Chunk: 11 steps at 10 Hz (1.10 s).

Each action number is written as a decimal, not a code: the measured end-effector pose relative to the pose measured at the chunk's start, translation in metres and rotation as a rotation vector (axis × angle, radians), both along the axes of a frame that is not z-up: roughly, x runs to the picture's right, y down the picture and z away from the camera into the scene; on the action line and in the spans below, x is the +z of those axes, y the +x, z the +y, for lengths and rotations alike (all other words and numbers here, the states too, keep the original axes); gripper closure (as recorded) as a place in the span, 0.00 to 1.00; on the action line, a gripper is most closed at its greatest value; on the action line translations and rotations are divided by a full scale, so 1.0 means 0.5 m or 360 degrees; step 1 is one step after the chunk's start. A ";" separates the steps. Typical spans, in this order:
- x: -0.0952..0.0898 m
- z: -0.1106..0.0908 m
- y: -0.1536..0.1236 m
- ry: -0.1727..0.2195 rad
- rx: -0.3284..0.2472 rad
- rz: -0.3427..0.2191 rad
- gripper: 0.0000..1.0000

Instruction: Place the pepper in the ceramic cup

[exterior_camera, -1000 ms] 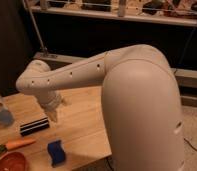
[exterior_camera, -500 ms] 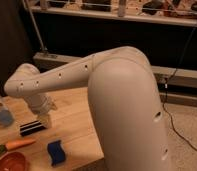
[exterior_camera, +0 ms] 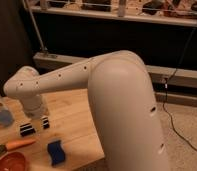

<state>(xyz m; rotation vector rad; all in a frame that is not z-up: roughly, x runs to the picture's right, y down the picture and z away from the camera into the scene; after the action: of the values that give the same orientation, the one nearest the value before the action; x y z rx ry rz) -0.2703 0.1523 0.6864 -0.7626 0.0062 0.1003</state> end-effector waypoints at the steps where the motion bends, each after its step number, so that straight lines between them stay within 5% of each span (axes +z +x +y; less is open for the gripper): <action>1: 0.000 0.000 0.000 0.0000 0.0000 0.0001 0.35; 5: 0.000 0.000 -0.002 0.0003 -0.0002 -0.0011 0.35; 11: -0.053 0.001 -0.212 0.0139 -0.0046 -0.0632 0.35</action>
<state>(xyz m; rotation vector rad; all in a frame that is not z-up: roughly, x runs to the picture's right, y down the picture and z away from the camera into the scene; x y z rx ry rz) -0.3762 0.1528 0.6598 -0.6845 -0.3624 -0.0796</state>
